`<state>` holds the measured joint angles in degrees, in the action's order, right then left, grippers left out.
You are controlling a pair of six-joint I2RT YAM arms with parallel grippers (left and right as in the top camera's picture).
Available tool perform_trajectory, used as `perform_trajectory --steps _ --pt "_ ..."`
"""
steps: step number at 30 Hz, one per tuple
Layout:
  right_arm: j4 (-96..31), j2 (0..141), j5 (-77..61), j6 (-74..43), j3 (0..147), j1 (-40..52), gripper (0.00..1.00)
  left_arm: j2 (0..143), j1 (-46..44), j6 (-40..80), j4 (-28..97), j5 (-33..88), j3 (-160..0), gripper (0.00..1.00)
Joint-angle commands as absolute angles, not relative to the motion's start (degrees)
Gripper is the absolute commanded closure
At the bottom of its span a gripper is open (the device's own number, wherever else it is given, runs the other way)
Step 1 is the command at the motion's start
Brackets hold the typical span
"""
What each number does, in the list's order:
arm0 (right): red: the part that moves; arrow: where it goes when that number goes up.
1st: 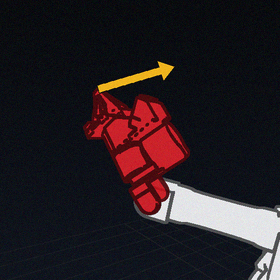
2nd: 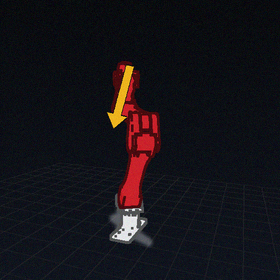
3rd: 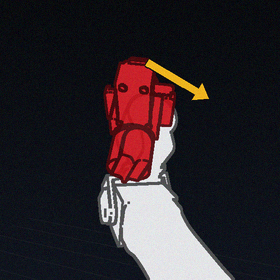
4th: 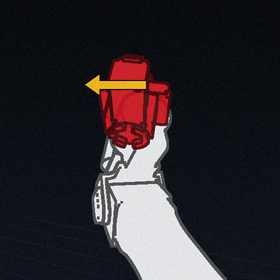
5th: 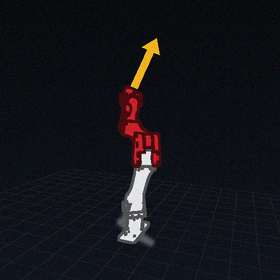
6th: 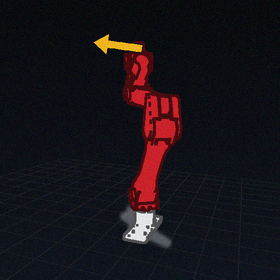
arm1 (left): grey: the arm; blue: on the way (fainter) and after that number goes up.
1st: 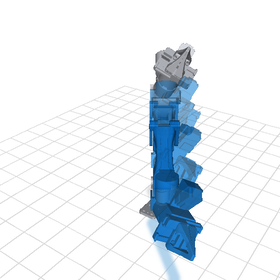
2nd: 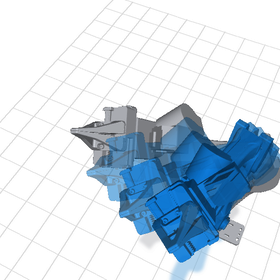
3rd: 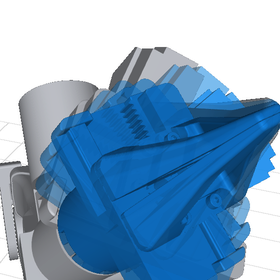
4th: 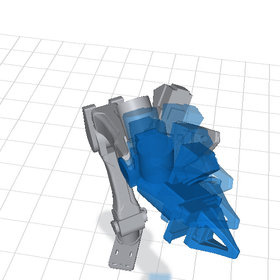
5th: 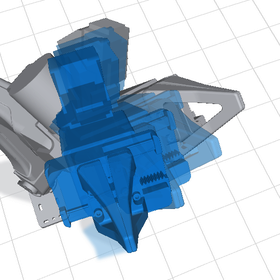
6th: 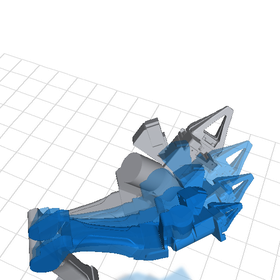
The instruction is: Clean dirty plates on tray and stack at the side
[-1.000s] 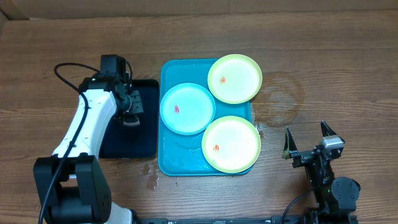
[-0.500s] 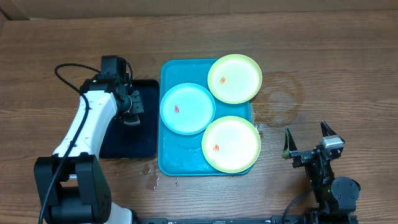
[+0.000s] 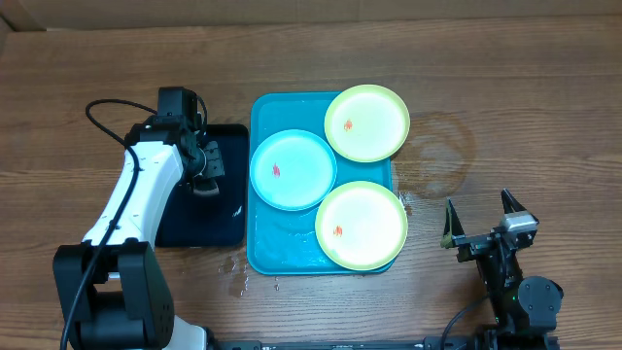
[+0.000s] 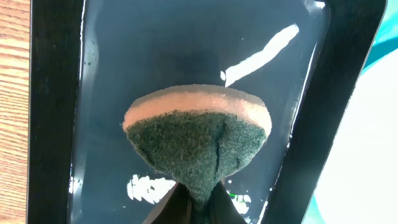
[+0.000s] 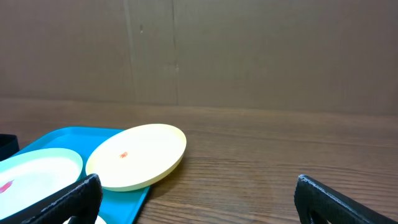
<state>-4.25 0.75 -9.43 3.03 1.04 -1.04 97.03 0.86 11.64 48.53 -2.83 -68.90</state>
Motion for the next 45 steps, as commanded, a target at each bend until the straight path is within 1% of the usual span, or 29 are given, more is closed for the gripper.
perform_trajectory --steps 1,5,14,22,29,45 --pt "-3.99 0.4 -8.84 3.05 0.45 -1.19 0.0 96.64 1.1 10.92 47.97 -2.92 -68.75 0.96" --pt "-3.99 0.38 -8.84 3.05 0.45 -1.19 0.0 96.64 1.1 5.69 48.05 1.23 -68.75 0.96" --pt "-3.99 0.38 -8.84 3.05 0.45 -1.19 0.0 96.66 1.04 4.47 48.18 2.98 -68.62 0.96" --pt "-3.99 0.38 -8.84 3.05 0.45 -1.19 0.0 96.66 1.04 4.47 48.21 7.6 -68.6 0.96" --pt "-3.97 0.38 -8.84 3.05 0.45 -1.19 0.0 96.66 1.04 1.63 47.81 7.57 -68.6 0.96" --pt "-3.99 0.38 -8.84 3.05 0.45 -1.19 0.0 96.66 1.04 2.57 43.18 7.55 -68.6 0.96"
